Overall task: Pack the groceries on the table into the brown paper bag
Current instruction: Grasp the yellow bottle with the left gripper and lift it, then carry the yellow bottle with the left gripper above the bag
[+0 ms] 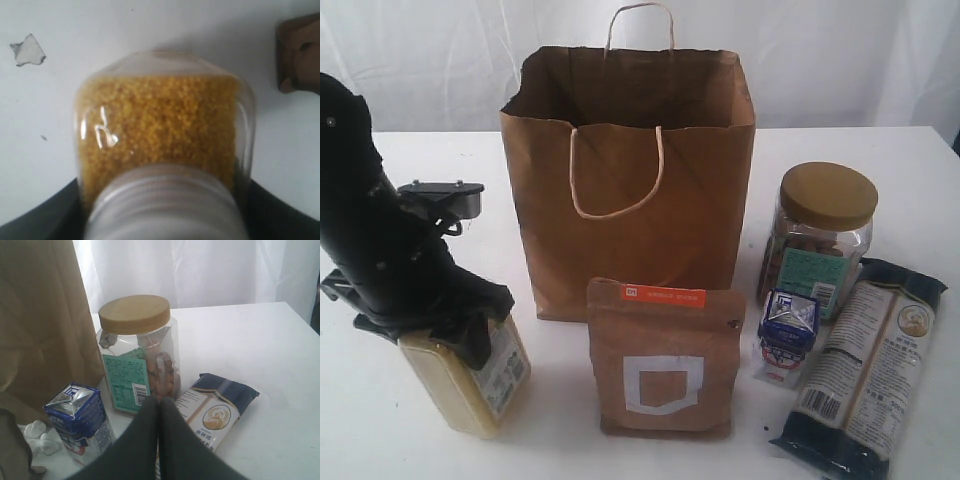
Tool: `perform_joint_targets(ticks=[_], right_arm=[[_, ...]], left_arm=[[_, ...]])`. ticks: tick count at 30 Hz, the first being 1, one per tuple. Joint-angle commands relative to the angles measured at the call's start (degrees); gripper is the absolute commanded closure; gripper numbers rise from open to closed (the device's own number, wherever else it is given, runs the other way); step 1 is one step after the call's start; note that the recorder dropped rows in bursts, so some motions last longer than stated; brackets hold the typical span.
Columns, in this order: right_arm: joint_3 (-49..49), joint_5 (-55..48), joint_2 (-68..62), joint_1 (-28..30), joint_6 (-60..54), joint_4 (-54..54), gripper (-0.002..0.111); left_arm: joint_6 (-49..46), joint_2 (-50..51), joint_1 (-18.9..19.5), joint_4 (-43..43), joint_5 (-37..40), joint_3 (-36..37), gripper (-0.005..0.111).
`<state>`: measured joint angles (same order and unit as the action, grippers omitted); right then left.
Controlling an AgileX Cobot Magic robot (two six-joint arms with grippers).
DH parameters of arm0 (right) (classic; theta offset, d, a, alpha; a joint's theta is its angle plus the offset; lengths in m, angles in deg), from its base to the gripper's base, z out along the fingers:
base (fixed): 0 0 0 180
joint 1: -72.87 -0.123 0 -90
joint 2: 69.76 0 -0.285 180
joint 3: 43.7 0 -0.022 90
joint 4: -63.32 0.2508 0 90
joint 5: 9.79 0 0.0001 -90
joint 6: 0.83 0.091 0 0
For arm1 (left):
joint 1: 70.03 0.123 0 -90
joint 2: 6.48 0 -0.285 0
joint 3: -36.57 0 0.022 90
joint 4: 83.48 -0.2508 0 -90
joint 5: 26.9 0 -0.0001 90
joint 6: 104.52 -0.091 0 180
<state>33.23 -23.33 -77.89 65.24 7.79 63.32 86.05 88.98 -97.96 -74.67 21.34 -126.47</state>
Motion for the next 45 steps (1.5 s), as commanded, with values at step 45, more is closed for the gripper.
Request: perform_joint_targets(ticks=[45], right_arm=[[0.29, 0.38, 0.35, 0.25, 0.2, 0.0, 0.108]], left_arm=[[-13.53, -16.85, -0.14, 11.65, -5.83, -33.79, 0.107]])
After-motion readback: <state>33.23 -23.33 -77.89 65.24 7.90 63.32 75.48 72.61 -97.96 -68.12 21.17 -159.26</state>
